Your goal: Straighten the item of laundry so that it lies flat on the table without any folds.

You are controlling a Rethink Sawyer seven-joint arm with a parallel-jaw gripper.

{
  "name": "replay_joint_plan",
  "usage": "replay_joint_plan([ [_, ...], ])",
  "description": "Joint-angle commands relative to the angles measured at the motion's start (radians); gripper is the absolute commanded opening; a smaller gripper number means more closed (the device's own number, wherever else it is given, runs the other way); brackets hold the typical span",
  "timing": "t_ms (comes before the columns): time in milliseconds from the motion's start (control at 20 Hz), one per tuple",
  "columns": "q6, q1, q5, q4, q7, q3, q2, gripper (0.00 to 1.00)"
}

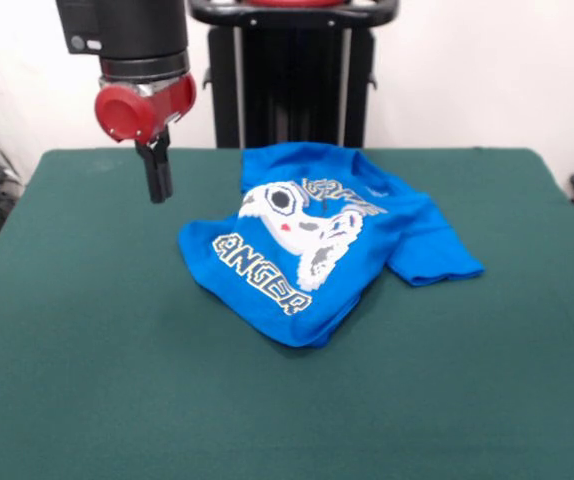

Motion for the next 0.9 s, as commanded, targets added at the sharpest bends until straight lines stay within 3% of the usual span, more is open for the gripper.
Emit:
replay_joint_plan([
  [50, -0.088, 0.007, 0.014, -0.037, 0.234, 0.098, 0.076, 0.0],
  [550, -0.001, -0.009, 0.039, -0.059, 0.191, 0.113, 0.129, 0.0],
  [900, -0.012, -0.011, 0.052, -0.082, 0.216, 0.126, 0.168, 0.0],
])
